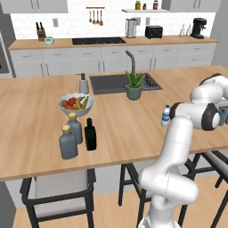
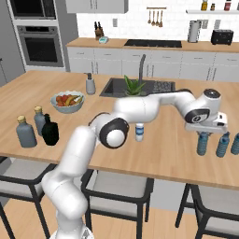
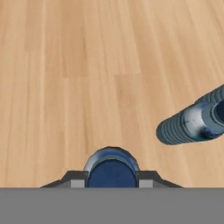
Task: Move the plastic bottles in the middle to the plastics group, and the glass bottles in the middle to the glass group.
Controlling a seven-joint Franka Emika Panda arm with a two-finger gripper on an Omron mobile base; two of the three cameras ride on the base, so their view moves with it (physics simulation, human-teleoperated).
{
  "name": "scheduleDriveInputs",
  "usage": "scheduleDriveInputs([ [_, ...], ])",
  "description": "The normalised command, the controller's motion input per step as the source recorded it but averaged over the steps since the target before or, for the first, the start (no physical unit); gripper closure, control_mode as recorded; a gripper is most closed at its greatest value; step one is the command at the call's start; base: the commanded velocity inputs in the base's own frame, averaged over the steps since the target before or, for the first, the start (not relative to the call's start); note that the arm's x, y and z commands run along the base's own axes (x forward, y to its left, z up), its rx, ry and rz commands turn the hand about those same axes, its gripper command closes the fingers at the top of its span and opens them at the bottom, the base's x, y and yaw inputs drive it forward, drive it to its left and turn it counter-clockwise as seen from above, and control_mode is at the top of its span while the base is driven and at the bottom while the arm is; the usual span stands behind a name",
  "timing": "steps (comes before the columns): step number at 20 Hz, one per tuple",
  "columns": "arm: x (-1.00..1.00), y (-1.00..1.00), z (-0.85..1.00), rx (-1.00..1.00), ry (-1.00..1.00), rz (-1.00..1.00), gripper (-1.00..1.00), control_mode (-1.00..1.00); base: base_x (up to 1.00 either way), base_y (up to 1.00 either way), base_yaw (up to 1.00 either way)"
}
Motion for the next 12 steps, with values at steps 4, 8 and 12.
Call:
scheduleDriveInputs([
  [4,0.00,-0.21,-0.11,0.00,-0.01,-0.02,1.00,-1.00,0.00,0.00,0.00],
  [8,0.00,-0.06,-0.39,0.01,-0.04,0.00,1.00,-1.00,0.00,0.00,0.00],
  [12,0.00,0.00,-0.16,0.05,-0.03,0.00,1.00,-1.00,0.00,0.00,0.00],
])
